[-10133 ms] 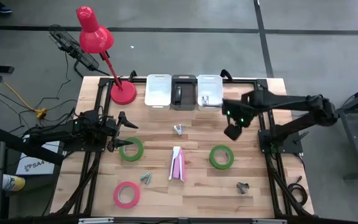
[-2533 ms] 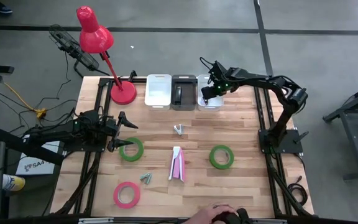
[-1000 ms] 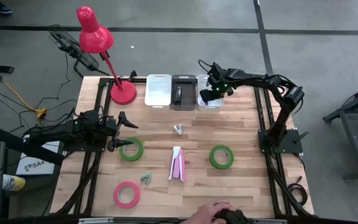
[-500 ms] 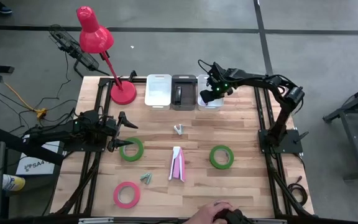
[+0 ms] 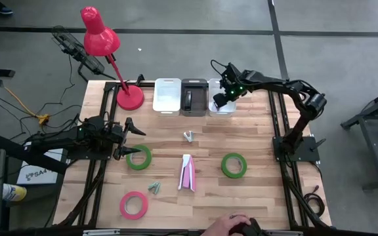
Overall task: Pick and place Stapler, Stapler remover, tape
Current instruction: Put the black staple remover into the right white bin, then put the blue staple remover into the right white bin
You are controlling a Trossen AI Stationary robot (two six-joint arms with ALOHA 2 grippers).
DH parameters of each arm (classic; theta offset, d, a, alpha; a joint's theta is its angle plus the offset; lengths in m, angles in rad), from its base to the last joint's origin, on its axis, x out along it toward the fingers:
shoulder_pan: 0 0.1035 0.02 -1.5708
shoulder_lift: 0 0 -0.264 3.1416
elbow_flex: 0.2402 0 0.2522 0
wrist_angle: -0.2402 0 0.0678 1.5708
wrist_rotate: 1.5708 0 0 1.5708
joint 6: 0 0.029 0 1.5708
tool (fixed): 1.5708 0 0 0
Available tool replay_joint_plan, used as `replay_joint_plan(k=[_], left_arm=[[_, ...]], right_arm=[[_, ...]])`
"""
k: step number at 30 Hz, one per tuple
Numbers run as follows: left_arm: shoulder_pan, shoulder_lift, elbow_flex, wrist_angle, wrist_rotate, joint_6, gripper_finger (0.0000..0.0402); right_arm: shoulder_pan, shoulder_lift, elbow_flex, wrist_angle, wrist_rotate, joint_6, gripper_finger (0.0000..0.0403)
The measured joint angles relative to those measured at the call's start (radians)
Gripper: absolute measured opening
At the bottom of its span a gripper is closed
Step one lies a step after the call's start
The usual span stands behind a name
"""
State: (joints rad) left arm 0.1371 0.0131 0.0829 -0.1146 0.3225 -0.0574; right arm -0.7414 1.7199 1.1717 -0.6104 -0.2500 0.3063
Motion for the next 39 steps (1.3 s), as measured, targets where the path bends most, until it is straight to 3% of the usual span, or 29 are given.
replay_joint_plan(k=[11, 23, 33, 39], left_arm=[[0.0, 0.0, 0.0, 0.0, -0.004, 0.0, 0.0356], [0.0, 0.0, 0.0, 0.0, -0.004, 0.0, 0.0356], [0.0, 0.0, 0.0, 0.0, -0.003, 0.0, 0.0356], [0.0, 0.0, 0.0, 0.0, -0.003, 0.0, 0.0356]], right_arm=[[0.002, -0.002, 0.0, 0.005, 0.014, -0.02, 0.0273], [0.033, -0.087, 0.0, 0.019, -0.031, -0.039, 0.0278], [0.17, -0.099, 0.0, 0.071, -0.03, 0.009, 0.0278], [0.282, -0.099, 0.0, 0.077, 0.054, 0.108, 0.0278]])
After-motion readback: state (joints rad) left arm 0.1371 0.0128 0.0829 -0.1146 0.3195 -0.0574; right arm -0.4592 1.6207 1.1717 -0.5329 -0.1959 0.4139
